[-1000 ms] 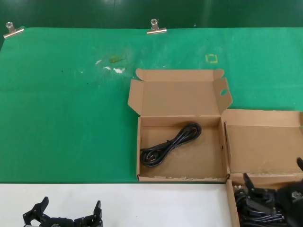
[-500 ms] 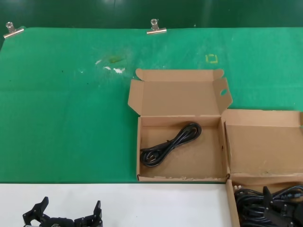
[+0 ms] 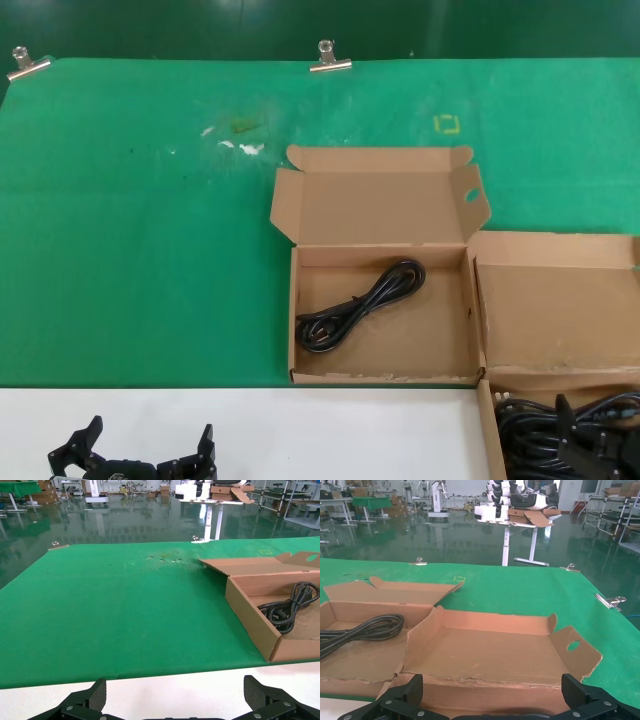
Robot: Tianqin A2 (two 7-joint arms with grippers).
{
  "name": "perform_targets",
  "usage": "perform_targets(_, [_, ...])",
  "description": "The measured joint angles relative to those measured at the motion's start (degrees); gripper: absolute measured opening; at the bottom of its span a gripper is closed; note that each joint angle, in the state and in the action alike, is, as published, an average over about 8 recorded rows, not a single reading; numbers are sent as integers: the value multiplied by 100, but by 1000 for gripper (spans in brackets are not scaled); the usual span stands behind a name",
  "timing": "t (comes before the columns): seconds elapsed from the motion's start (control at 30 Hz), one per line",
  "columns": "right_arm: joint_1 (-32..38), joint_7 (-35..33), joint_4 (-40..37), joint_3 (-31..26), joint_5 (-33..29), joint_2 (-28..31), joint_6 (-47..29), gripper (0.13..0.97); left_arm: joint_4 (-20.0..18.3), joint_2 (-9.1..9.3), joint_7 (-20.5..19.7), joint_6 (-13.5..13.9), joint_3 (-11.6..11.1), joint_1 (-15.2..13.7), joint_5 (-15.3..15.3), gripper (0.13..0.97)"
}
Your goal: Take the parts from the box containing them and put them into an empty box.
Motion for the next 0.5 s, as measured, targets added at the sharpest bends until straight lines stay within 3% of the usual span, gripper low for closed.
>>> perform_targets(0.5, [0, 0, 0, 0, 0, 0, 0, 966, 0, 0, 0, 0, 0, 0, 0, 966])
